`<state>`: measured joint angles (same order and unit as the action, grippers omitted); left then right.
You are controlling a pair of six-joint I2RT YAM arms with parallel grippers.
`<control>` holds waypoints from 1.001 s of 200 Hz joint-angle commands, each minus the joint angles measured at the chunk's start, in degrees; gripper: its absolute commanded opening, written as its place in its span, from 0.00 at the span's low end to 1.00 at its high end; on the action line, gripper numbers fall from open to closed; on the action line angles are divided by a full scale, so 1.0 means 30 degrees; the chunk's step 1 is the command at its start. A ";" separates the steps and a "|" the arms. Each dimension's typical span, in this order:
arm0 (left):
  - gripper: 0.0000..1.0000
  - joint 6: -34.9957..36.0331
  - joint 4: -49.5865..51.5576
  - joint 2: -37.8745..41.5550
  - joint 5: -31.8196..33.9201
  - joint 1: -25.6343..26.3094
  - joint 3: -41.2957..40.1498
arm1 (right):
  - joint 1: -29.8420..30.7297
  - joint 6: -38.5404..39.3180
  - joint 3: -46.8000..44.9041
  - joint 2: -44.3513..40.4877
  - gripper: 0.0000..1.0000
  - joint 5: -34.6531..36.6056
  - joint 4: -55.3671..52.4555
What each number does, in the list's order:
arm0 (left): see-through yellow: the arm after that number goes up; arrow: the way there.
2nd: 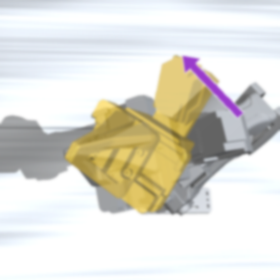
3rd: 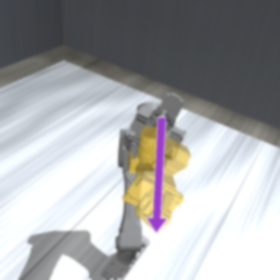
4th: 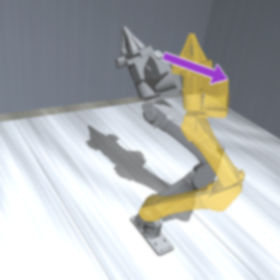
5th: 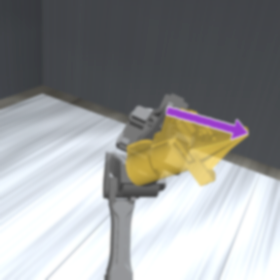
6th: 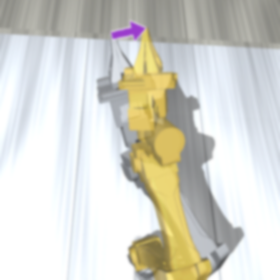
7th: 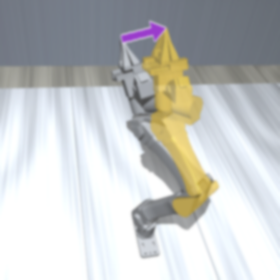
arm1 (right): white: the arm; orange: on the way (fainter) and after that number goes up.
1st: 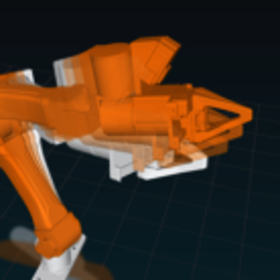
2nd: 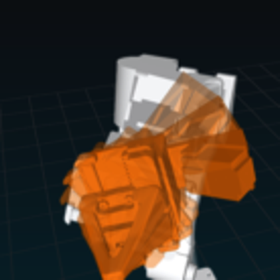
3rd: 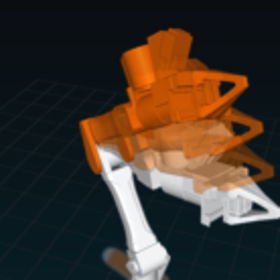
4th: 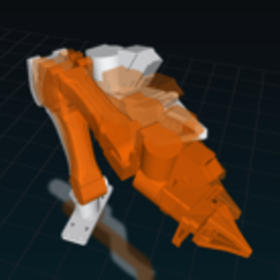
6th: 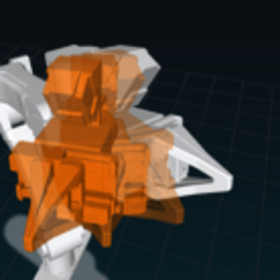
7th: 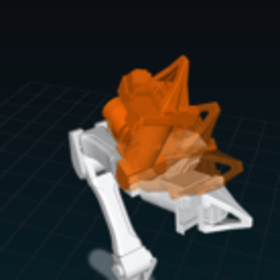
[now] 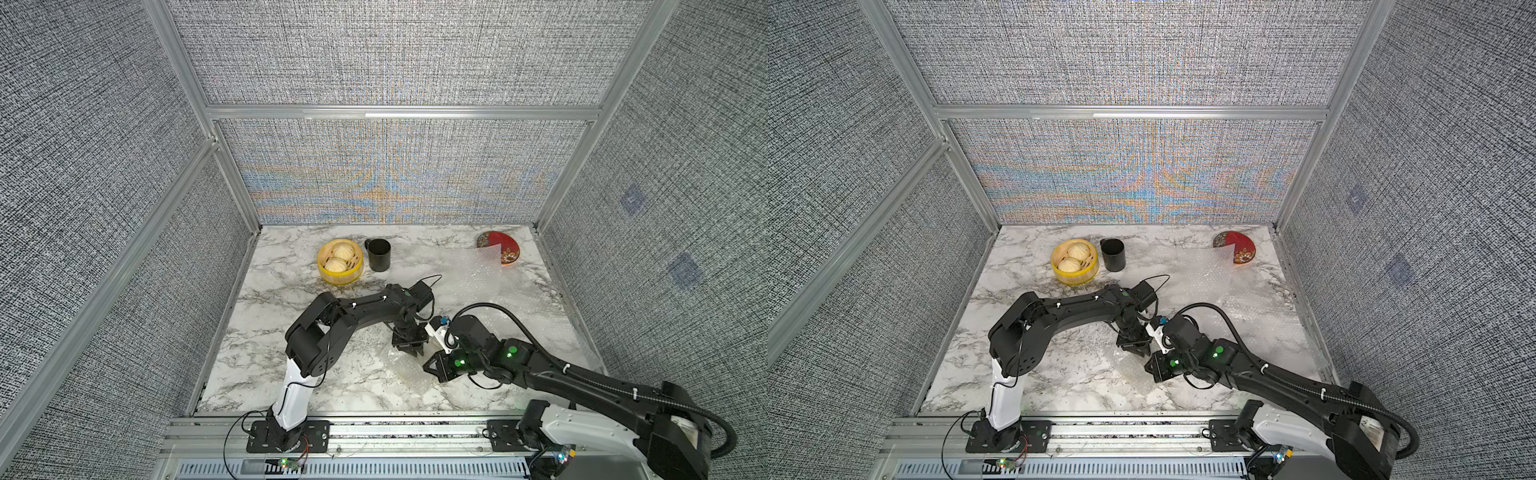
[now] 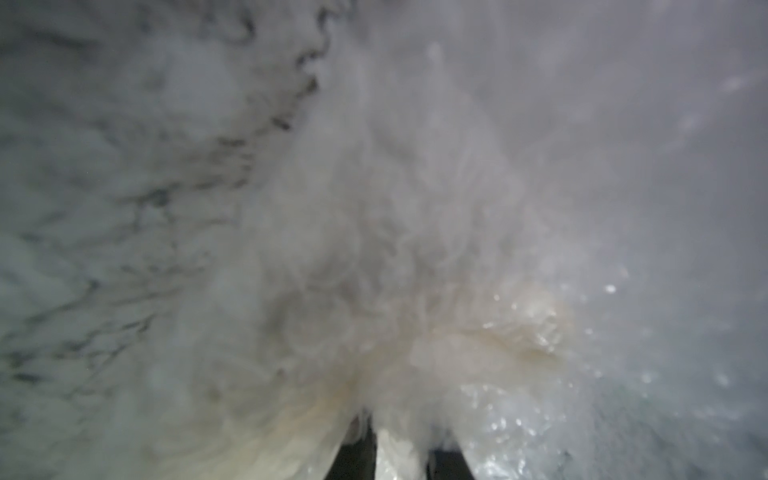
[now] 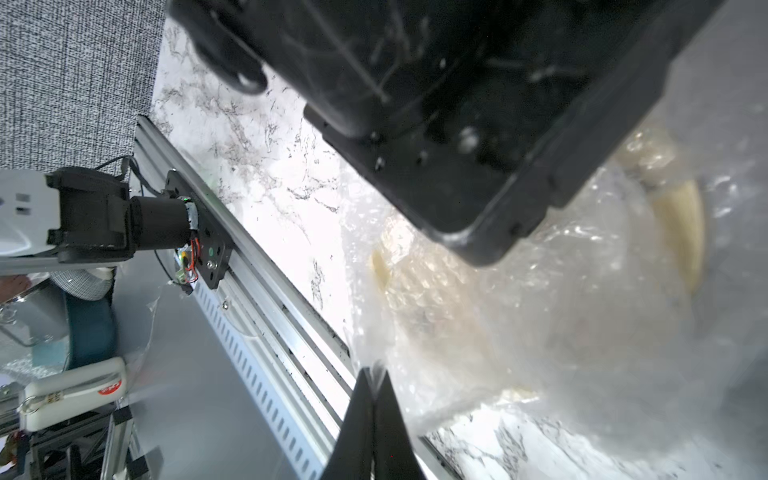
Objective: Unpack dinner plates from bubble wrap
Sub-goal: Unwrap the bubble wrap at the center of the board.
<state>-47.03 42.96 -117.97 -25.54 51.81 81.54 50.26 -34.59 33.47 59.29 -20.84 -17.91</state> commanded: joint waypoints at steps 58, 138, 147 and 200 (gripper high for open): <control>0.52 0.0462 0.0914 0.1656 0.1642 -0.0103 0.0584 | -0.3773 -0.1314 -0.1175 -0.5062 0.61 -0.2200 -0.1235; 0.60 0.1409 0.1991 0.4008 0.0684 -0.0059 -0.0770 | -0.5516 0.0544 0.1868 0.0045 0.63 -0.0616 -0.5859; 0.60 0.1525 0.2159 0.4214 0.0706 -0.0073 -0.0939 | -0.5562 0.0804 0.2238 0.0642 0.63 -0.0582 -0.5996; 0.61 0.1905 0.3126 0.5536 0.1062 -0.0073 -0.1150 | -0.5591 0.2021 0.3880 0.1404 0.64 0.0947 -0.7707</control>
<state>-42.41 50.13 -102.98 -22.52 51.62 78.39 33.52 -31.27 43.48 64.07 -21.69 -36.36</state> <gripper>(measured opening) 0.606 0.639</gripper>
